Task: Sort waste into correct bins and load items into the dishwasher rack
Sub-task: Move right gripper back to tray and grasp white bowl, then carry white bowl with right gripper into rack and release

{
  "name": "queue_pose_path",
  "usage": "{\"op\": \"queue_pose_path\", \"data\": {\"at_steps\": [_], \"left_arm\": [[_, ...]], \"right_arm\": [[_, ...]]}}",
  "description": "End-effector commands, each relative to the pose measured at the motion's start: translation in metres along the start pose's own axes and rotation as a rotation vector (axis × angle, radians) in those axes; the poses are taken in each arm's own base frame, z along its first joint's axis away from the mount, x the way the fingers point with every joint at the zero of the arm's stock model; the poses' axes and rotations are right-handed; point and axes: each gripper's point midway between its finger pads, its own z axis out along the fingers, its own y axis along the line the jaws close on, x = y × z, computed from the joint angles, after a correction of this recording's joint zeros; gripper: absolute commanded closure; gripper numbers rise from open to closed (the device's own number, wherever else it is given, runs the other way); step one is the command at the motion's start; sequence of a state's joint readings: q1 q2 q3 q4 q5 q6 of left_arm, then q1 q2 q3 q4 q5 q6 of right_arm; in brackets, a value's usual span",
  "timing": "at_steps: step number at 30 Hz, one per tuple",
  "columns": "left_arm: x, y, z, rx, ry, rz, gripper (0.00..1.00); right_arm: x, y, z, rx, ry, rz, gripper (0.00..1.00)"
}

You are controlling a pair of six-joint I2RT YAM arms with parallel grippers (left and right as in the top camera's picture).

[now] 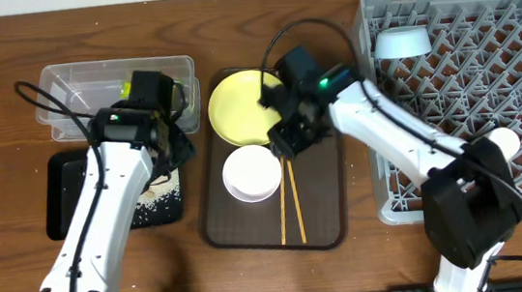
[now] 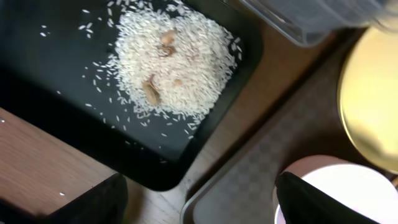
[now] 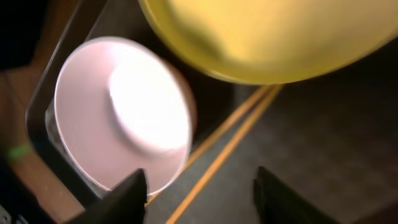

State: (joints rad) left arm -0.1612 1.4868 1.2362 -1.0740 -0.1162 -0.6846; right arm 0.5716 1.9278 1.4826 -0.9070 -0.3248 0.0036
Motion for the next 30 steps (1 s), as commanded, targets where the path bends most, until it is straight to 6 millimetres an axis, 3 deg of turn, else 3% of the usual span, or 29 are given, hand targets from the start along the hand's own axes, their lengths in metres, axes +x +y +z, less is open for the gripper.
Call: {"op": "queue_pose_path", "data": {"at_steps": [1, 8, 13, 18, 21, 23, 26, 30], "left_arm": [[-0.008, 0.008, -0.001, -0.025, -0.019, -0.039, 0.2], [-0.01, 0.012, 0.0, -0.03, -0.016, -0.053, 0.2], [-0.01, 0.012, 0.0, -0.031, -0.015, -0.053, 0.2], [-0.009, 0.013, 0.0, -0.033, -0.013, -0.052, 0.19], [-0.009, 0.013, 0.0, -0.033, -0.013, -0.052, 0.19], [-0.009, 0.013, 0.0, -0.033, -0.013, -0.052, 0.19], [-0.009, 0.013, 0.0, -0.033, -0.013, -0.052, 0.19], [-0.009, 0.013, 0.0, -0.033, -0.013, -0.052, 0.19]], "right_arm": [[0.008, 0.008, 0.014, 0.006, 0.039, -0.022, 0.54], [0.023, 0.002, 0.04, 0.084, 0.114, -0.027, 0.55], [0.026, -0.001, 0.05, 0.086, 0.132, -0.012, 0.64], [0.023, -0.002, 0.053, 0.085, 0.125, -0.013, 0.99], [0.02, -0.004, 0.049, 0.091, 0.114, -0.01, 0.99], [0.015, -0.008, 0.043, 0.1, 0.093, -0.006, 0.99], [-0.004, -0.025, 0.015, 0.164, 0.014, 0.011, 0.99], [-0.033, -0.054, -0.043, 0.279, -0.141, 0.042, 0.99]]}}
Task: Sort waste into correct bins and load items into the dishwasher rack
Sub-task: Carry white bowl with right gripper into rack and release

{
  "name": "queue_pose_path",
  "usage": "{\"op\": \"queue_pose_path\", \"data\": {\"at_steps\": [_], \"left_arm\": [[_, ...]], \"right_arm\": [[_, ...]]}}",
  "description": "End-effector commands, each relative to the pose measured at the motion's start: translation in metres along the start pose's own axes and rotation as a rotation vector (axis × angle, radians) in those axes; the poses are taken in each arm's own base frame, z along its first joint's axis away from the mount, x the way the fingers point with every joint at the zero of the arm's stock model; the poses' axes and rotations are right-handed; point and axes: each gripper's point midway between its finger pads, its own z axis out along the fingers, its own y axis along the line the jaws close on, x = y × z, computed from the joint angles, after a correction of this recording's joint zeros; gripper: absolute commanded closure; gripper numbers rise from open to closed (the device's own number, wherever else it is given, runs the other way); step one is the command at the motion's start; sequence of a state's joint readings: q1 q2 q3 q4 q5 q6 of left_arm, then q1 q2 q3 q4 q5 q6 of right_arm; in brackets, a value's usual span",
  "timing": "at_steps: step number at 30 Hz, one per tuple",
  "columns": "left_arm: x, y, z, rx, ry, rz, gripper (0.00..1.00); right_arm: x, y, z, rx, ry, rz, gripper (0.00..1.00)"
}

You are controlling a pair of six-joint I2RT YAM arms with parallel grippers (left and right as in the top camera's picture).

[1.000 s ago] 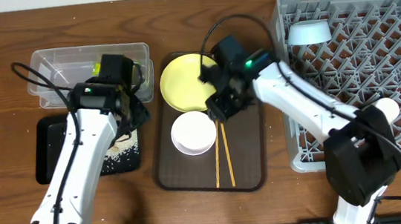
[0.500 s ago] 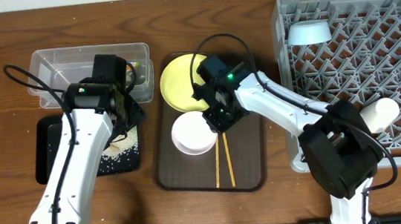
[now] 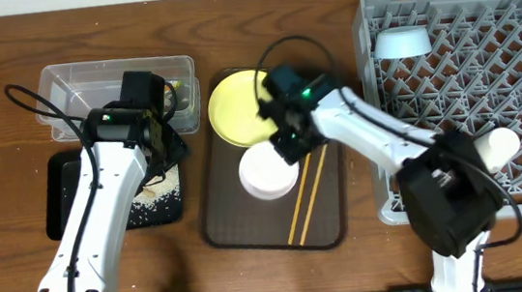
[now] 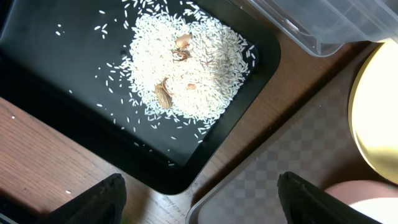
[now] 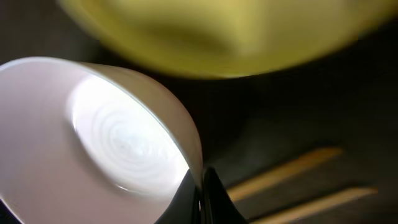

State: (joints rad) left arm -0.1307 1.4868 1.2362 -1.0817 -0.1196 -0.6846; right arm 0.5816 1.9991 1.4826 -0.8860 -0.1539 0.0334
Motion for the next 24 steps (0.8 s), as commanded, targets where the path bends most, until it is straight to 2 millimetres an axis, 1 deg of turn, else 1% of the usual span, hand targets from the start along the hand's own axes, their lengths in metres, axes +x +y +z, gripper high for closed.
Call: {"op": "queue_pose_path", "data": {"at_steps": [1, 4, 6, 9, 10, 13, 15, 18, 20, 21, 24], "left_arm": [[-0.005, 0.004, -0.002, -0.018, -0.017, -0.024, 0.19], [-0.005, 0.004, -0.002, -0.018, -0.017, -0.024, 0.19], [-0.005, 0.004, -0.002, -0.018, -0.017, -0.024, 0.19], [-0.005, 0.004, -0.002, -0.018, -0.017, -0.024, 0.19], [-0.005, 0.004, -0.002, -0.018, -0.017, -0.024, 0.19], [-0.005, 0.004, -0.002, -0.018, -0.017, -0.024, 0.19], [-0.005, 0.004, -0.002, -0.018, -0.017, -0.024, 0.19], [-0.005, 0.004, -0.002, -0.018, -0.017, -0.024, 0.19], [-0.005, 0.004, -0.002, -0.018, -0.017, -0.024, 0.19], [-0.005, 0.004, -0.002, -0.018, -0.017, -0.024, 0.19], [-0.005, 0.004, -0.002, -0.018, -0.017, -0.024, 0.19]], "right_arm": [[-0.041, -0.041, -0.082, 0.138, -0.232, 0.046, 0.99], [-0.048, -0.075, -0.129, 0.232, -0.346, 0.109, 0.99], [-0.046, -0.101, -0.157, 0.307, -0.408, 0.161, 0.99], [-0.037, -0.151, -0.196, 0.468, -0.48, 0.262, 0.99], [-0.031, -0.172, -0.21, 0.541, -0.5, 0.307, 0.99], [-0.013, -0.221, -0.241, 0.723, -0.529, 0.421, 0.99], [0.0, -0.249, -0.258, 0.835, -0.536, 0.492, 0.99], [0.028, -0.287, -0.282, 1.027, -0.512, 0.602, 0.99], [0.047, -0.309, -0.3, 1.168, -0.495, 0.679, 0.99], [0.055, -0.316, -0.307, 1.223, -0.488, 0.71, 0.99], [0.071, -0.335, -0.32, 1.347, -0.463, 0.776, 0.99]]}}
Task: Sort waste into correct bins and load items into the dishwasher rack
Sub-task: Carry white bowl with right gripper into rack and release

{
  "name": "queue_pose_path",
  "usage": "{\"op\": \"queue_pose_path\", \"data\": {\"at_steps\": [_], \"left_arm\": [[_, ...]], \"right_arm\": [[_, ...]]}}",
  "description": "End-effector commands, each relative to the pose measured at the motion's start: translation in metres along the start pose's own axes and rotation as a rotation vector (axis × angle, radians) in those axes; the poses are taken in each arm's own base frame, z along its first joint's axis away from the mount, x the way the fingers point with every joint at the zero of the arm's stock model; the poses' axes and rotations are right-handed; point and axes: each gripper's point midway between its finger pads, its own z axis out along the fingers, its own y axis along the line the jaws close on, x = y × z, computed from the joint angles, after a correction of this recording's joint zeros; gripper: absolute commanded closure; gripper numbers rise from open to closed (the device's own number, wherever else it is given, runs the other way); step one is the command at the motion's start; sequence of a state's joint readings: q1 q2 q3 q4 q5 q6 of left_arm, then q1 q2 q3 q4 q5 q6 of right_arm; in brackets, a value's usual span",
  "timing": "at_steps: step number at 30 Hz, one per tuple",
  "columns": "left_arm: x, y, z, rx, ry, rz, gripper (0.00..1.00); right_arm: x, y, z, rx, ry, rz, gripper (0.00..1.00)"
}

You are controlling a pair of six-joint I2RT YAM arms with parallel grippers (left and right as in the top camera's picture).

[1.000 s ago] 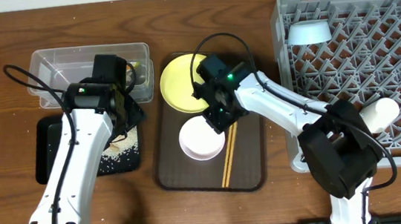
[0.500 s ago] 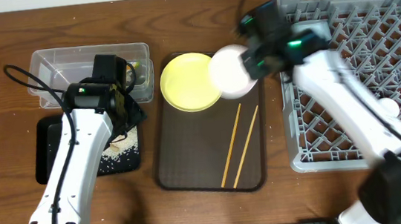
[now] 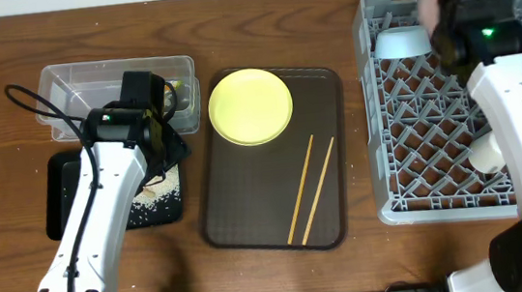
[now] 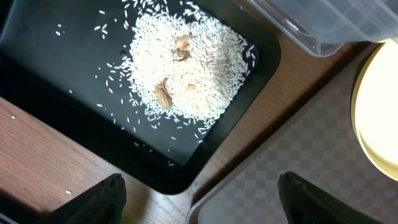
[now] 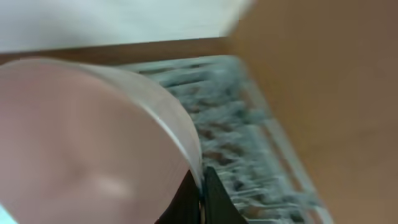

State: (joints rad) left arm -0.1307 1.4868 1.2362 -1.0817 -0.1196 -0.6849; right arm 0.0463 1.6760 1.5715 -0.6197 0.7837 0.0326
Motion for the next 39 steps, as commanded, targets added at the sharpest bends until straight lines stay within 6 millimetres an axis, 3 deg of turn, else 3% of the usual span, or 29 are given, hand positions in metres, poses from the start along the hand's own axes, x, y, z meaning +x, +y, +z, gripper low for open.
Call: {"op": "queue_pose_path", "data": {"at_steps": [1, 7, 11, 17, 24, 31, 39], "left_arm": [[-0.005, 0.004, -0.002, -0.018, -0.017, -0.024, 0.19], [-0.005, 0.004, -0.002, -0.018, -0.017, -0.024, 0.19], [-0.005, 0.004, -0.002, -0.018, -0.017, -0.024, 0.19], [-0.005, 0.004, -0.002, -0.018, -0.016, -0.024, 0.19], [-0.005, 0.004, -0.002, -0.018, -0.016, -0.024, 0.19], [-0.005, 0.004, -0.002, -0.018, -0.016, -0.024, 0.19], [-0.005, 0.004, -0.002, -0.018, -0.017, -0.024, 0.19]], "right_arm": [[0.004, -0.046, 0.017, 0.279, 0.017, -0.002, 0.99], [0.025, -0.048, 0.056, 0.336, 0.088, -0.042, 0.99], [0.04, -0.032, 0.08, 0.349, 0.121, -0.072, 0.99], [0.054, -0.004, 0.095, 0.322, 0.142, -0.121, 0.99], [0.064, 0.03, 0.091, 0.269, 0.149, -0.188, 0.99], [0.071, 0.048, 0.078, 0.237, 0.165, -0.256, 0.99], [0.114, 0.055, 0.061, 0.173, 0.311, -0.247, 0.99]]}}
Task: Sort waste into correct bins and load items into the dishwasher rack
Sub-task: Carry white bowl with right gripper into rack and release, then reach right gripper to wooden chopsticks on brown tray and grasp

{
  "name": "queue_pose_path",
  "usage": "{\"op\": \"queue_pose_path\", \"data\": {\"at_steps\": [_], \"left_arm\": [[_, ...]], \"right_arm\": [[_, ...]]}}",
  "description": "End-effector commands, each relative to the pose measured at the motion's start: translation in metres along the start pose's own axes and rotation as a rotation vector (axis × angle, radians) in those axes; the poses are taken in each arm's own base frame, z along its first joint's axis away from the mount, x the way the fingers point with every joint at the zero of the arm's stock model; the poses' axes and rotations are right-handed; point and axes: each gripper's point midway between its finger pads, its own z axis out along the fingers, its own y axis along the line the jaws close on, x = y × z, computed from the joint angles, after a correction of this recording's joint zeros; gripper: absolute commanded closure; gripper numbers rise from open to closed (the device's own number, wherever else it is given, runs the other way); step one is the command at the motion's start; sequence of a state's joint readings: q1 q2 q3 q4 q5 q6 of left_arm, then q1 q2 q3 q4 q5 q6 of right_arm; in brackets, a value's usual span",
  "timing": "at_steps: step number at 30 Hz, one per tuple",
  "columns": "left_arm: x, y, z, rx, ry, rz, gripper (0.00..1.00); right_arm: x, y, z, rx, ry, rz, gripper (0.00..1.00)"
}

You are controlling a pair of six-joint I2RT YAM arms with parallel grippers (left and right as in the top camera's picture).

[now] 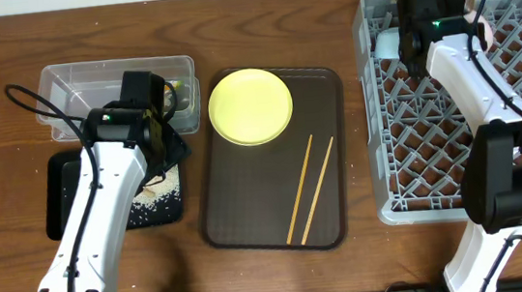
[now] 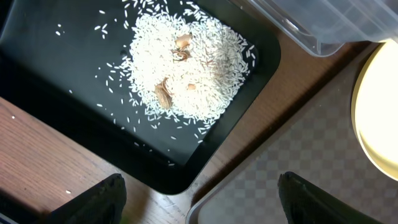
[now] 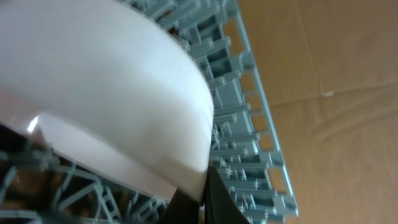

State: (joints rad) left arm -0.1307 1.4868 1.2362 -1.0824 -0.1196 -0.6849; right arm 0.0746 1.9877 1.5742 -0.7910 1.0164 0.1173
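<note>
My right gripper [image 3: 202, 186] is shut on the rim of a white bowl [image 3: 106, 81], which it holds tilted just over the grey dishwasher rack [image 3: 249, 124]. In the overhead view the right gripper [image 1: 414, 25] is at the rack's far-left corner, beside another white bowl [image 1: 385, 45] standing in the rack. A yellow plate [image 1: 250, 106] and two chopsticks [image 1: 309, 188] lie on the brown tray [image 1: 239, 216]. My left gripper [image 2: 199, 205] hangs open and empty over the near corner of the black tray [image 2: 50, 87], which holds spilled rice [image 2: 180, 68].
A clear plastic bin [image 1: 90, 86] sits at the far left behind the black tray [image 1: 62, 196]. The brown tray's edge [image 2: 249, 193] lies close to the black tray. Bare wood [image 3: 323, 93] borders the rack.
My right gripper, still shut on the white bowl, has gone from high over the rack's far edge to low at its far-left corner. The left arm has not moved.
My right gripper was open over the white bowl on the brown tray, then shut on its rim. The bowl then left the tray and was held above the rack, and is now low over the grid. The left gripper stayed open by the black tray.
</note>
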Motion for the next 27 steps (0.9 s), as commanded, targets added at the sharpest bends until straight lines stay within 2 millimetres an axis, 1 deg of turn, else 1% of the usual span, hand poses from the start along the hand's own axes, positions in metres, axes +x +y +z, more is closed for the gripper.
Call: {"op": "queue_pose_path", "data": {"at_steps": [1, 3, 5, 6, 8, 10, 11, 13, 15, 16, 18, 19, 20, 22, 23, 24, 27], "left_arm": [[-0.005, 0.004, -0.002, -0.017, -0.017, -0.024, 0.19], [-0.005, 0.004, -0.002, -0.017, -0.017, -0.024, 0.19], [-0.005, 0.004, -0.002, -0.017, -0.017, -0.024, 0.19], [-0.005, 0.004, -0.002, -0.017, -0.017, -0.023, 0.19], [-0.005, 0.004, -0.002, -0.017, -0.017, -0.023, 0.19], [-0.005, 0.004, -0.002, -0.017, -0.017, -0.023, 0.19], [-0.005, 0.004, -0.002, -0.017, -0.017, -0.024, 0.19], [-0.005, 0.004, -0.002, -0.018, -0.017, -0.023, 0.19], [-0.005, 0.004, -0.002, -0.018, -0.016, -0.023, 0.19], [-0.005, 0.004, -0.002, -0.018, -0.016, -0.024, 0.19], [-0.005, 0.004, -0.002, -0.018, -0.016, -0.024, 0.19], [-0.005, 0.004, -0.002, -0.018, -0.017, -0.024, 0.18], [-0.005, 0.004, -0.002, -0.018, -0.017, -0.023, 0.15], [-0.006, 0.004, -0.002, -0.018, -0.019, -0.023, 0.14], [-0.006, 0.004, -0.002, -0.021, -0.022, -0.023, 0.13], [-0.007, 0.006, -0.002, -0.028, -0.028, -0.024, 0.13], [-0.012, 0.011, -0.001, -0.048, -0.043, -0.027, 0.12]], "right_arm": [[0.02, 0.025, -0.004, -0.118, 0.074, 0.038, 0.99], [0.036, 0.036, -0.01, -0.199, 0.138, 0.044, 0.96], [0.045, 0.043, -0.015, -0.254, 0.184, 0.069, 0.92], [0.048, 0.045, -0.018, -0.278, 0.2, 0.079, 0.88], [0.051, 0.048, -0.026, -0.34, 0.224, 0.095, 0.69], [0.051, 0.044, -0.034, -0.377, 0.227, 0.106, 0.64], [0.049, 0.041, -0.039, -0.391, 0.222, 0.116, 0.56], [0.044, 0.032, -0.048, -0.417, 0.2, 0.146, 0.45], [0.035, 0.017, -0.061, -0.449, 0.161, 0.192, 0.36], [0.031, 0.012, -0.067, -0.472, 0.143, 0.21, 0.33], [0.023, 0.007, -0.087, -0.578, 0.104, 0.225, 0.28], [0.02, 0.01, -0.1, -0.658, 0.086, 0.214, 0.28], [0.017, 0.014, -0.112, -0.738, 0.069, 0.197, 0.28], [0.015, 0.027, -0.146, -0.946, 0.026, 0.123, 0.29], [0.016, 0.033, -0.162, -1.035, 0.011, 0.09, 0.3], [0.017, 0.038, -0.174, -1.097, 0.009, 0.07, 0.31], [0.033, 0.055, -0.204, -1.216, 0.048, 0.0, 0.31]]}}
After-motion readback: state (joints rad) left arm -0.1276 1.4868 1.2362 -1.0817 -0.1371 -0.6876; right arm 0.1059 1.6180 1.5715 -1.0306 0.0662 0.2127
